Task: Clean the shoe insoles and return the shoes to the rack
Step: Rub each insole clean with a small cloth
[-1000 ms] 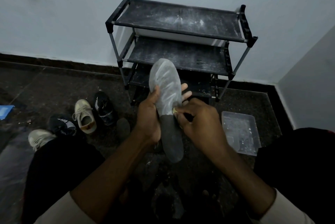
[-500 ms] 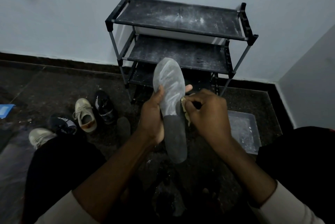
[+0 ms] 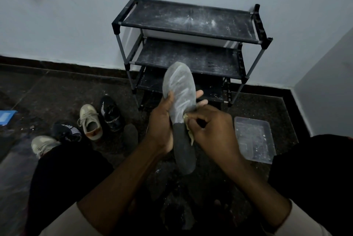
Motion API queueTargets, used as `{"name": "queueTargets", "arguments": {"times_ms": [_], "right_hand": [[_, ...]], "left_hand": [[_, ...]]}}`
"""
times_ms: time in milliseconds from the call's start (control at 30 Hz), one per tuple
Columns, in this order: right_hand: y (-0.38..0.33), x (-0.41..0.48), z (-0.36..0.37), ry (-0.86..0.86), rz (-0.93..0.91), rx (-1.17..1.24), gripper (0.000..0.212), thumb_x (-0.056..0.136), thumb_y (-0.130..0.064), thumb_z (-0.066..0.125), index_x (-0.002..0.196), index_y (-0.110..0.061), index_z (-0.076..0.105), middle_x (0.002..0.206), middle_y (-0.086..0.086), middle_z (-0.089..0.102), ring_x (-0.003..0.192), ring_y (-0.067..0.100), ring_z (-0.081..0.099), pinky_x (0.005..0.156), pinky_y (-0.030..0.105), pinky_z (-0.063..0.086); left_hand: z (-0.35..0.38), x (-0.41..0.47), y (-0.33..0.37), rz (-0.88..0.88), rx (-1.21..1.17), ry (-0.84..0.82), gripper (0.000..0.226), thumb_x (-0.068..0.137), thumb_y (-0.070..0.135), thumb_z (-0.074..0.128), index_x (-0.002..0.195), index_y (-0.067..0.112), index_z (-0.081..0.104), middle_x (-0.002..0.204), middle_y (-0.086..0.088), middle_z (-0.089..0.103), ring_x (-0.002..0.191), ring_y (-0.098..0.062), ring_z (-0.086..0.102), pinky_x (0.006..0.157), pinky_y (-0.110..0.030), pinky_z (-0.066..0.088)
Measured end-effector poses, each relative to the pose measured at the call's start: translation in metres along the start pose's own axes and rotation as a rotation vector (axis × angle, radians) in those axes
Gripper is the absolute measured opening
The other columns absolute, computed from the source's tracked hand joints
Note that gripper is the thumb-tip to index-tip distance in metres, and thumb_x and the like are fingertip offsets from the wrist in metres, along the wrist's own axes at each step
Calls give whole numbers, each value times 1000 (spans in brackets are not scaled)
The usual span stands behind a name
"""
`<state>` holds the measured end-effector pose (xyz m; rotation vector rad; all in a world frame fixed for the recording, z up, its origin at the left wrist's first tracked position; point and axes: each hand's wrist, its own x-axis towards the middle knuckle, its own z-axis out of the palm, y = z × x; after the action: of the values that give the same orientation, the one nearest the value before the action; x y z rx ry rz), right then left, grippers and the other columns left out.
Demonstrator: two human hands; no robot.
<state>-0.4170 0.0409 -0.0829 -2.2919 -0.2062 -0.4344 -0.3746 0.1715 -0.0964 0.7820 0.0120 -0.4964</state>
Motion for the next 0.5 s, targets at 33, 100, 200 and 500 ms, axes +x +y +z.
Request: {"name": "queueTargets", "arguments": {"times_ms": [33, 100, 200, 500], "right_hand": [[2, 1, -3, 24, 14, 6, 6, 86, -9, 76, 87, -13, 80, 89, -3, 74, 79, 5, 66, 74, 29, 55], [7, 8, -7, 105, 25, 4, 8, 85, -7, 76, 87, -14, 81, 87, -2, 75, 76, 5, 66, 73, 28, 54], [2, 11, -3, 100, -4, -18, 8, 86, -8, 74, 84, -12, 80, 84, 0, 73, 74, 10, 66, 72, 32, 55], [3, 13, -5, 118, 12, 25, 8, 85, -6, 76, 86, -13, 81, 86, -1, 75, 76, 7, 67, 74, 31, 56]], "left_hand": [[0, 0, 0, -1, 1, -7, 60, 108, 45, 23, 153, 7, 34, 150, -20, 48, 138, -39, 47, 109, -50, 45], [1, 0, -1, 0, 20, -14, 60, 108, 45, 23, 153, 6, 34, 149, -20, 49, 138, -38, 47, 113, -52, 41], [2, 0, -4, -10, 51, -7, 61, 109, 44, 20, 152, 4, 35, 148, -22, 49, 138, -37, 47, 116, -52, 35], [1, 0, -5, -16, 69, -31, 61, 109, 44, 24, 152, 2, 35, 149, -23, 48, 140, -38, 45, 119, -56, 29]]}}
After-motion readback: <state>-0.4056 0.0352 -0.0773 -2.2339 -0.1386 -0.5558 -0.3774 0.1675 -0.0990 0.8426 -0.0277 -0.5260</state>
